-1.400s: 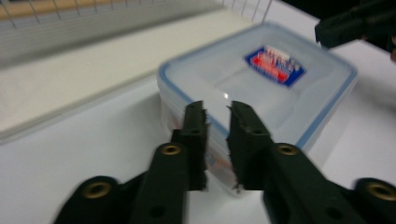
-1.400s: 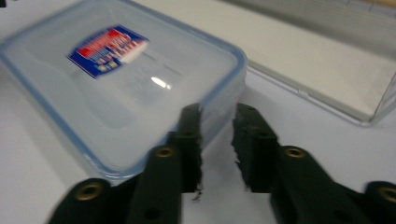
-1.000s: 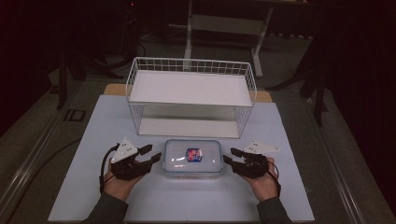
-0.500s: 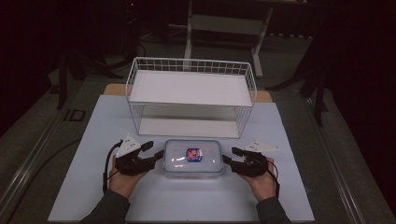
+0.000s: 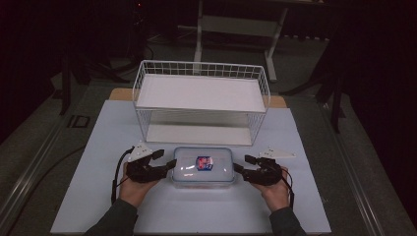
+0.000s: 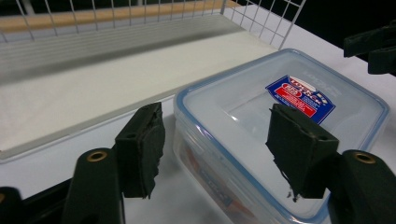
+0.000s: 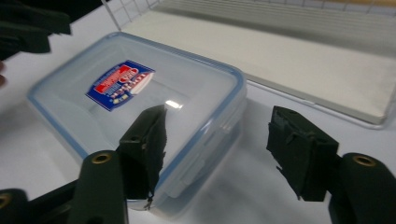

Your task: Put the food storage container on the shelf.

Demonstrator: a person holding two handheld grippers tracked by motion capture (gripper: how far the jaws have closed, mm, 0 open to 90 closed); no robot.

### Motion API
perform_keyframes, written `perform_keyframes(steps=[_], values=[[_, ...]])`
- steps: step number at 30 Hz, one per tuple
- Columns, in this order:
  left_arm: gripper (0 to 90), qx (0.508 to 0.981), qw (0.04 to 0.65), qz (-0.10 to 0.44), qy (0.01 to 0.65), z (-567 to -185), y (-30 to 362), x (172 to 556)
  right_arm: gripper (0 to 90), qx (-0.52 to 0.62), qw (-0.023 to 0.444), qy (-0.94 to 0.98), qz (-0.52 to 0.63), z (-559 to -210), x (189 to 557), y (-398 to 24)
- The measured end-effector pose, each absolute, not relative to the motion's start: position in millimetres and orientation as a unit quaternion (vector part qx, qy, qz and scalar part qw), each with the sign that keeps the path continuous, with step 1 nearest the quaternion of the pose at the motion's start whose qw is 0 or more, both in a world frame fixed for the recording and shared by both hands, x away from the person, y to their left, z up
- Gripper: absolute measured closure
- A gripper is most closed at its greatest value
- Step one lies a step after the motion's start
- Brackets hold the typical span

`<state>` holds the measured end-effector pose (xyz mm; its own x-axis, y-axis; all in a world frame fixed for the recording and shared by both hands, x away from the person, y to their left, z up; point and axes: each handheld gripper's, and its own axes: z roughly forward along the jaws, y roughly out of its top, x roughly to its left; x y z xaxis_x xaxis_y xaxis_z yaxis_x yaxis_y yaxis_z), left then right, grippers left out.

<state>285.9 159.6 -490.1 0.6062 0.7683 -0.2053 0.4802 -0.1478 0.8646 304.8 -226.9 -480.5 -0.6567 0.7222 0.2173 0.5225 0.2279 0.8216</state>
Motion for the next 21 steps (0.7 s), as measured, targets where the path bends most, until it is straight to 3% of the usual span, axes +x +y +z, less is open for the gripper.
perform_keyframes(steps=[21], values=[[21.8,0.743,0.494,0.033,0.45,-511,147,304,17.4,0.43,-0.023,0.768,0.474,-506,320,-209]])
